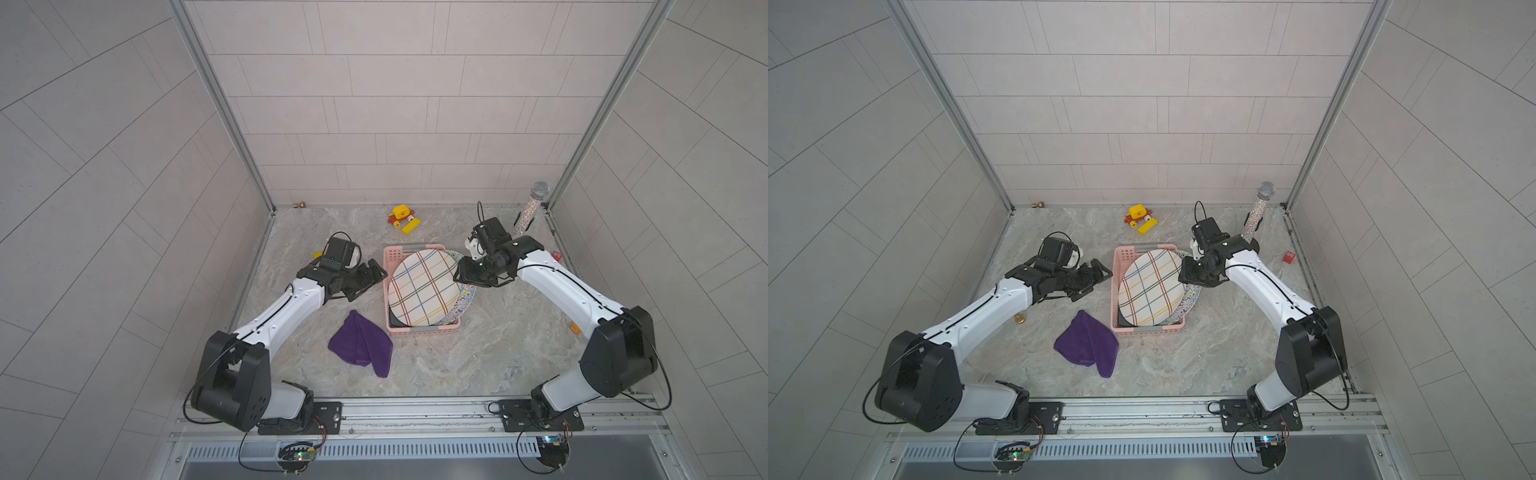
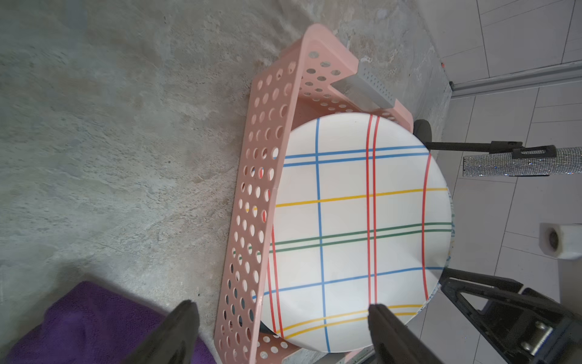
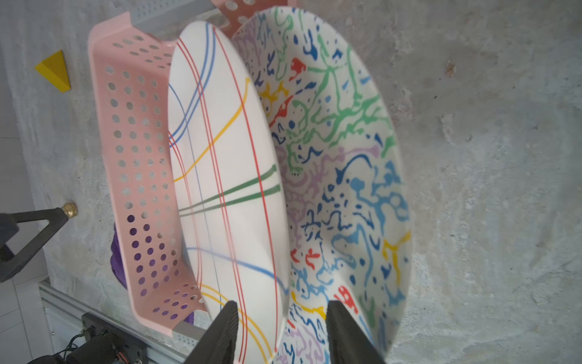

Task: Wipe the wet plate dry
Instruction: Pick up the plate from the bin, then pick up the towel at the center of the board.

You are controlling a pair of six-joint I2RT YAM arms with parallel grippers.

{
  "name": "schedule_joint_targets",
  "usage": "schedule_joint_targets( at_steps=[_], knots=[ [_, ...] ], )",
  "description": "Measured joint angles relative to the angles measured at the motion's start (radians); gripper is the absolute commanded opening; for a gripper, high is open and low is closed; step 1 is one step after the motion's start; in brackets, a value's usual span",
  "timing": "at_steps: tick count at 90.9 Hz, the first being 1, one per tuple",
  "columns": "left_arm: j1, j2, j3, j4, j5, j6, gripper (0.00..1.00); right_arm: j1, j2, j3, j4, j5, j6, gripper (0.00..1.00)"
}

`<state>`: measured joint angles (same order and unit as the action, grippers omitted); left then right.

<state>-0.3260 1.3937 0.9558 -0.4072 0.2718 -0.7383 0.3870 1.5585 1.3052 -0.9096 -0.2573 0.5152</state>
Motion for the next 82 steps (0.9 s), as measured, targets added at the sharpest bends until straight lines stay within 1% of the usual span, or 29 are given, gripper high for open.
schedule_joint_targets(
  at_steps=[5, 9, 15, 21, 24, 28, 31, 33, 50, 56, 63, 73, 82],
  knots=[
    [-0.001, 0.014, 0.000, 0.000, 0.015, -0.003, 0.78, 0.000, 0.034, 0.000, 0.015, -0.014, -0.005, 0.44],
    [-0.002, 0.026, 0.000, -0.001, 0.022, -0.004, 0.77, 0.000, 0.060, 0.000, 0.029, -0.035, -0.010, 0.37],
    [-0.002, 0.043, 0.000, -0.010, 0.026, -0.004, 0.75, 0.002, 0.090, 0.000, 0.051, -0.064, -0.007, 0.30],
    [-0.002, 0.048, 0.001, -0.030, 0.018, -0.003, 0.75, 0.005, 0.099, 0.000, 0.069, -0.086, -0.003, 0.21],
    [-0.002, 0.043, 0.001, -0.043, 0.007, -0.003, 0.75, 0.006, 0.097, -0.001, 0.081, -0.097, 0.003, 0.10],
    [-0.002, 0.028, 0.001, -0.064, -0.013, -0.003, 0.76, 0.005, 0.084, -0.006, 0.106, -0.128, 0.019, 0.00],
    [-0.002, 0.009, 0.001, -0.082, -0.033, 0.002, 0.77, 0.000, 0.065, -0.010, 0.137, -0.180, 0.031, 0.00],
    [-0.002, -0.011, 0.001, -0.098, -0.050, 0.008, 0.78, 0.000, 0.052, -0.010, 0.154, -0.192, 0.026, 0.00],
    [-0.004, -0.222, -0.007, -0.274, -0.228, 0.045, 0.78, 0.016, -0.008, -0.033, 0.177, -0.149, 0.024, 0.00],
    [-0.016, -0.281, -0.034, -0.333, -0.291, 0.047, 0.79, 0.017, -0.057, -0.053, 0.176, -0.125, 0.023, 0.00],
    [-0.050, -0.339, -0.097, -0.395, -0.343, 0.052, 0.80, 0.017, -0.147, -0.076, 0.176, -0.097, 0.024, 0.00],
    [-0.117, -0.352, -0.182, -0.441, -0.385, 0.054, 0.82, 0.014, -0.298, -0.095, 0.203, -0.058, 0.039, 0.00],
    [-0.175, -0.278, -0.206, -0.436, -0.409, 0.054, 0.82, 0.014, -0.426, -0.129, 0.246, -0.016, 0.055, 0.00]
  ],
)
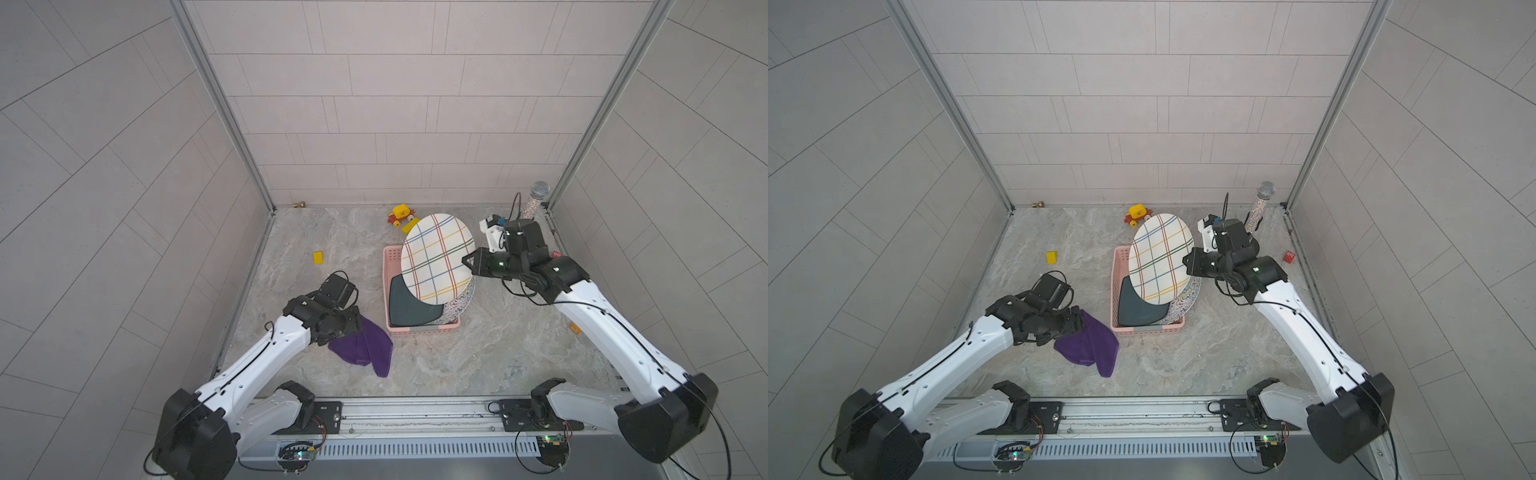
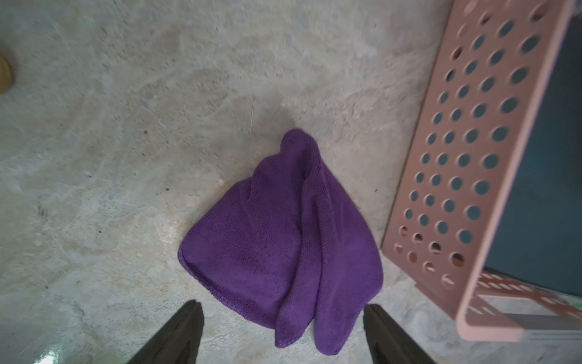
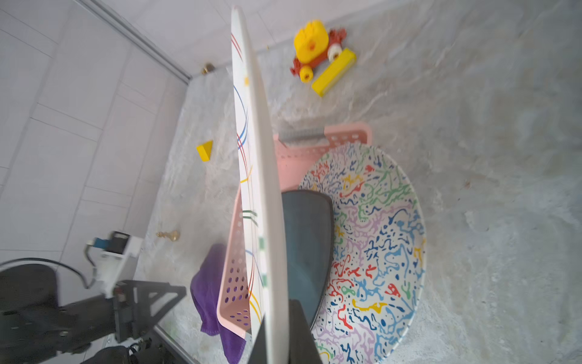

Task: Wipe the wet plate dry
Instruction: Pick up the towel at the center of the board, then wipe the plate with towel.

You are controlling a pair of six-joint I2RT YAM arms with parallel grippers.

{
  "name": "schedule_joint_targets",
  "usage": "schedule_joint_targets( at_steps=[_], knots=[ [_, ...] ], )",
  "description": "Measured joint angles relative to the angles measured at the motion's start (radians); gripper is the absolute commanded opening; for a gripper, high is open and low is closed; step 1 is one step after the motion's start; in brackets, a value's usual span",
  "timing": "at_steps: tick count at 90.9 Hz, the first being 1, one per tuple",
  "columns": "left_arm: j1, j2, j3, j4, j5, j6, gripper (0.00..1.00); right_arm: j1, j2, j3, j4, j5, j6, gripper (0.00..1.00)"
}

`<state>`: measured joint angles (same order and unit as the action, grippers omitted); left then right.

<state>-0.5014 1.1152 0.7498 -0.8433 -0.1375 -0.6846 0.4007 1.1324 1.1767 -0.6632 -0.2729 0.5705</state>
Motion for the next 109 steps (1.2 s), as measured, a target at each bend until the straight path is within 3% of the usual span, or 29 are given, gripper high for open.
schedule_joint_targets(
  at_steps=[12, 20, 21, 30, 32, 46, 59, 71, 80, 93, 109],
  knots=[
    [-0.038, 0.145, -0.009, 0.076, 0.005, 0.013, 0.80, 0.000, -0.087, -0.036, 0.013, 0.057, 0.014, 0.00],
    [-0.045, 0.224, -0.011, 0.133, 0.021, 0.028, 0.68, 0.000, -0.093, -0.059, 0.005, 0.083, 0.018, 0.00],
    [-0.045, 0.233, -0.011, 0.140, 0.023, 0.027, 0.65, 0.000, -0.093, -0.062, 0.004, 0.086, 0.018, 0.00],
    [-0.042, 0.307, -0.010, 0.173, 0.016, 0.027, 0.05, 0.000, -0.092, -0.090, -0.019, 0.097, 0.018, 0.00],
    [-0.039, 0.321, -0.008, 0.173, 0.015, 0.026, 0.01, 0.000, -0.092, -0.094, -0.024, 0.098, 0.018, 0.00],
    [0.029, 0.313, 0.094, 0.064, 0.010, 0.020, 0.00, 0.000, -0.095, -0.098, -0.037, 0.094, 0.025, 0.00],
    [0.066, 0.087, 0.316, -0.002, 0.010, 0.031, 0.00, 0.000, -0.111, -0.098, -0.029, 0.074, 0.065, 0.00],
    [0.036, -0.023, 0.550, 0.089, 0.132, 0.037, 0.00, 0.000, -0.130, -0.101, 0.020, 0.012, 0.149, 0.00],
    [-0.012, 0.036, 0.661, 0.129, 0.243, 0.046, 0.00, 0.000, -0.136, -0.117, 0.102, -0.050, 0.243, 0.00],
    [-0.062, 0.211, 0.707, 0.154, 0.375, 0.073, 0.00, 0.000, -0.143, -0.153, 0.226, -0.098, 0.386, 0.00],
    [-0.078, 0.312, 0.700, 0.087, 0.350, 0.090, 0.00, 0.000, -0.142, -0.155, 0.282, -0.082, 0.500, 0.00]
  ],
)
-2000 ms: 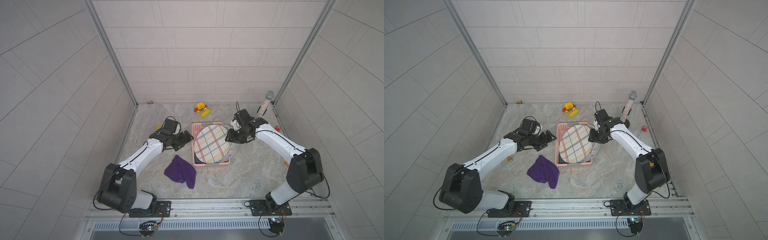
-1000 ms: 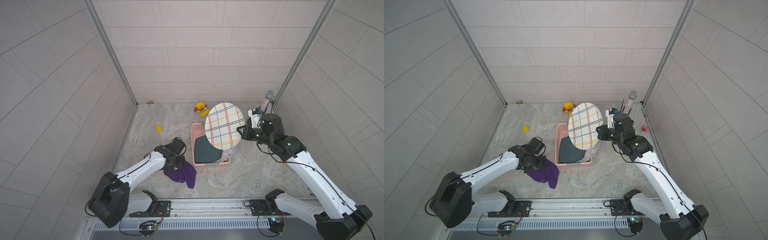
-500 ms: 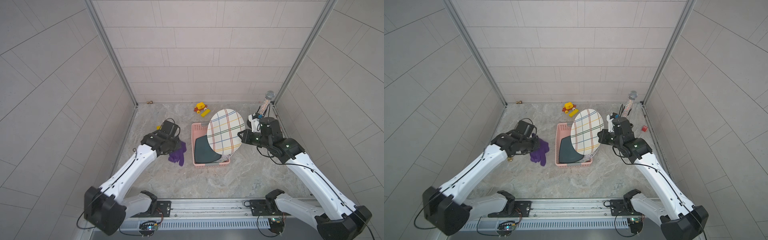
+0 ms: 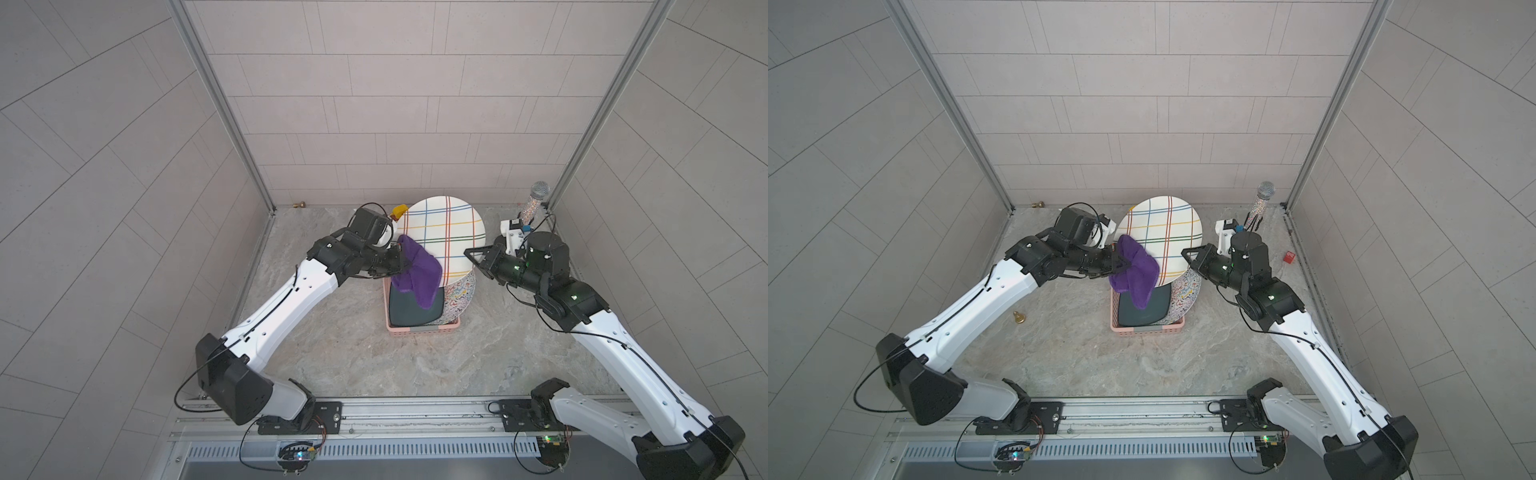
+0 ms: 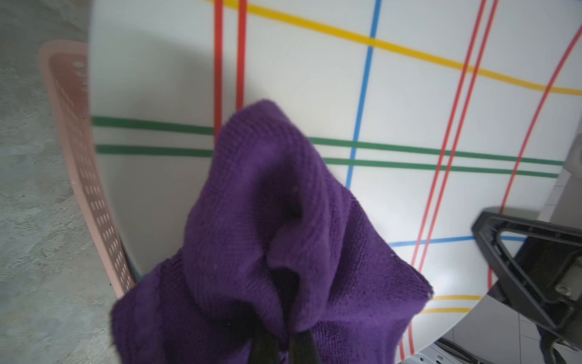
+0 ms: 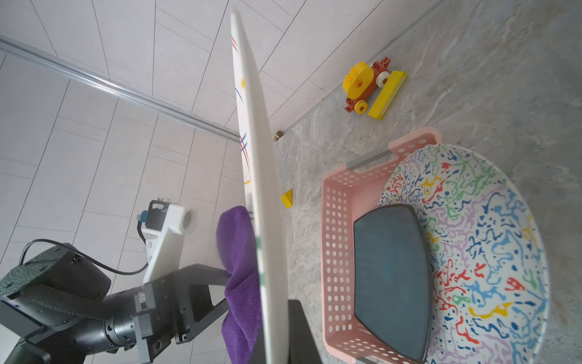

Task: Wipe the wet plate dry
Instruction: Wipe the plate with towel.

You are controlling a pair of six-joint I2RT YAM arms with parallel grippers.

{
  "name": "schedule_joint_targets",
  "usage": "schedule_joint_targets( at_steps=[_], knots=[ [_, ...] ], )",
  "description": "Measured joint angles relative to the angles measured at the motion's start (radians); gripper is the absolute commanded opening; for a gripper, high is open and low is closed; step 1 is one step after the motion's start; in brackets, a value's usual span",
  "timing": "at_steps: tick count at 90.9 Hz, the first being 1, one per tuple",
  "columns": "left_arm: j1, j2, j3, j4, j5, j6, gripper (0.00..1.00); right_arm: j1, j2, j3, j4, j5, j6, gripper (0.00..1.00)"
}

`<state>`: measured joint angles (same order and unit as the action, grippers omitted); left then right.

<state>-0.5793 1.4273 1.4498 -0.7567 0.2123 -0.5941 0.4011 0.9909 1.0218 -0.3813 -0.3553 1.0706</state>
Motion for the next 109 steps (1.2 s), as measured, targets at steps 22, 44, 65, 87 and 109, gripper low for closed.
schedule_joint_targets(
  at_steps=[22, 44, 65, 87, 109],
  knots=[
    [-0.019, -0.057, -0.022, 0.084, 0.124, -0.005, 0.00, 0.058, -0.001, -0.008, 0.076, 0.013, 0.053, 0.00],
    [-0.105, -0.059, 0.027, 0.068, 0.106, -0.021, 0.00, 0.111, 0.035, -0.008, 0.159, 0.031, 0.080, 0.00],
    [0.168, -0.082, 0.078, -0.005, 0.040, -0.061, 0.00, 0.115, 0.002, 0.018, 0.137, 0.018, 0.055, 0.00],
    [0.071, -0.074, 0.143, -0.004, 0.057, -0.054, 0.00, 0.137, -0.083, 0.027, 0.041, -0.033, -0.007, 0.00],
    [0.009, -0.033, 0.254, 0.030, 0.061, -0.033, 0.00, 0.206, -0.111, 0.027, 0.025, -0.063, -0.045, 0.00]
  ],
)
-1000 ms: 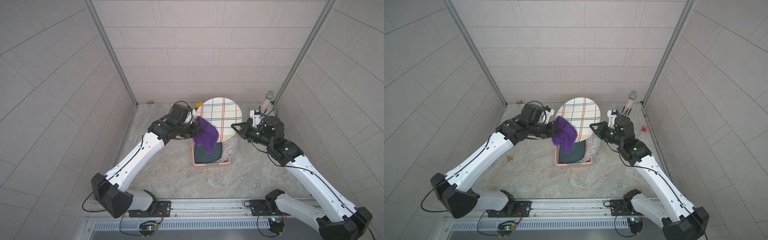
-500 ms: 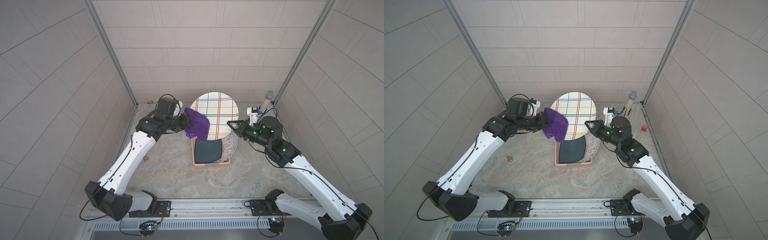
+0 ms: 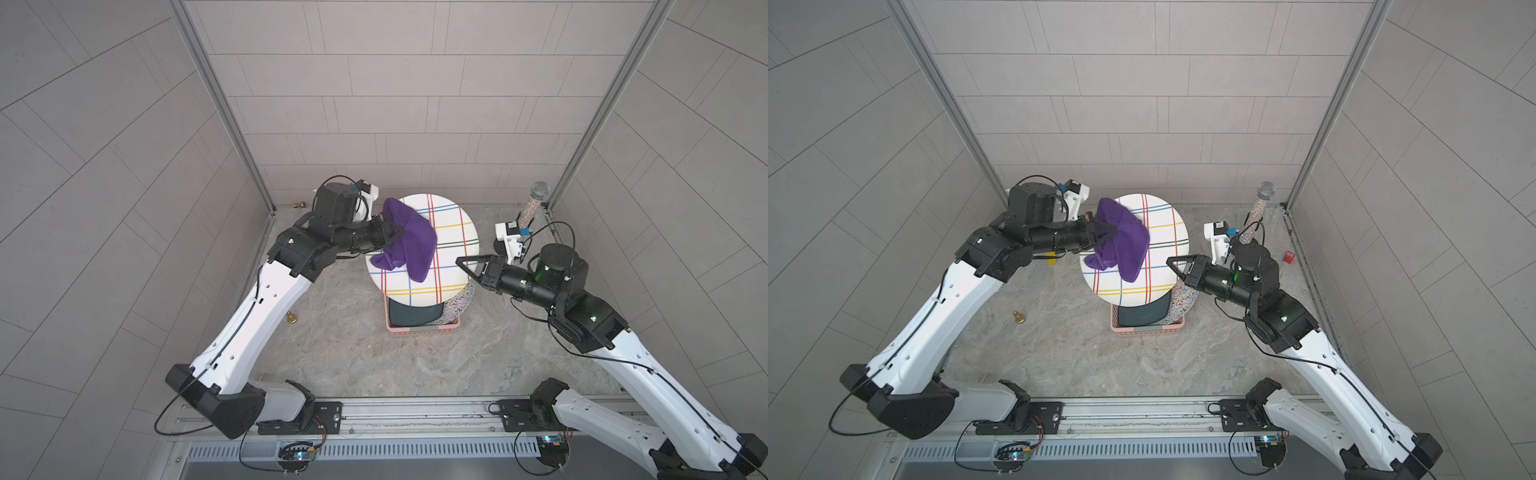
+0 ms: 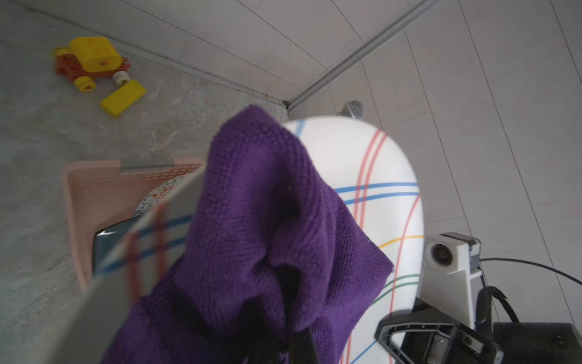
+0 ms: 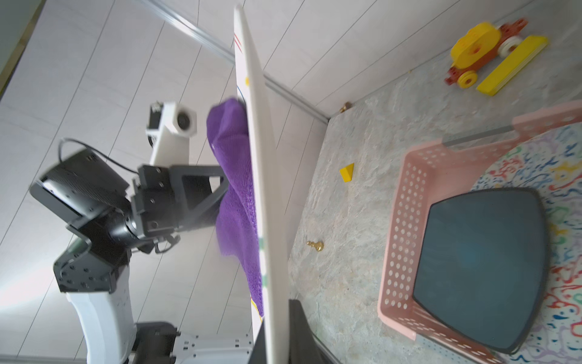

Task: Wipe the wet plate dry
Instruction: Wipe the plate with towel.

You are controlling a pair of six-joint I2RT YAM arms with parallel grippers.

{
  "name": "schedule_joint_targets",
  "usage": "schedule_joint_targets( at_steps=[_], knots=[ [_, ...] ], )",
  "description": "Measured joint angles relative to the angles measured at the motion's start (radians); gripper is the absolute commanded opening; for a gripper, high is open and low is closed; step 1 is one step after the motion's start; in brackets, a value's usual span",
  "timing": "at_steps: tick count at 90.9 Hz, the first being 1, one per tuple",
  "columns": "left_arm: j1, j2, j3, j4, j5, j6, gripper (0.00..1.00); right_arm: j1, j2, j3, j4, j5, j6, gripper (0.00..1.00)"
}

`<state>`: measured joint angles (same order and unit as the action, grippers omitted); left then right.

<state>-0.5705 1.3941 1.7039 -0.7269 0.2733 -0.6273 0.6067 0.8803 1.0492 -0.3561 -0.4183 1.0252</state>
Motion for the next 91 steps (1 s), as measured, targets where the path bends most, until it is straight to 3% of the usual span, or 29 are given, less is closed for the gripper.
schedule_joint_targets(
  at_steps=[14, 35, 53, 70, 79, 91],
  knots=[
    [-0.106, 0.051, 0.045, 0.008, 0.008, 0.044, 0.00, 0.035, 0.027, 0.007, -0.019, -0.025, -0.024, 0.00],
    [-0.090, -0.058, -0.014, -0.037, -0.097, 0.120, 0.00, 0.008, 0.039, 0.055, 0.035, 0.038, -0.025, 0.00],
    [-0.086, -0.008, 0.133, -0.097, -0.155, 0.123, 0.00, 0.154, 0.117, 0.100, 0.043, 0.082, -0.077, 0.00],
    [0.026, 0.023, 0.183, -0.135, -0.196, 0.102, 0.00, 0.143, 0.112, 0.107, 0.042, 0.171, -0.073, 0.00],
    [0.099, -0.012, 0.132, -0.135, -0.182, 0.091, 0.00, 0.104, 0.107, 0.126, 0.064, 0.219, -0.060, 0.00],
    [0.108, -0.091, 0.032, -0.140, -0.152, 0.053, 0.00, 0.072, 0.099, 0.133, 0.108, 0.272, -0.031, 0.00]
  ],
)
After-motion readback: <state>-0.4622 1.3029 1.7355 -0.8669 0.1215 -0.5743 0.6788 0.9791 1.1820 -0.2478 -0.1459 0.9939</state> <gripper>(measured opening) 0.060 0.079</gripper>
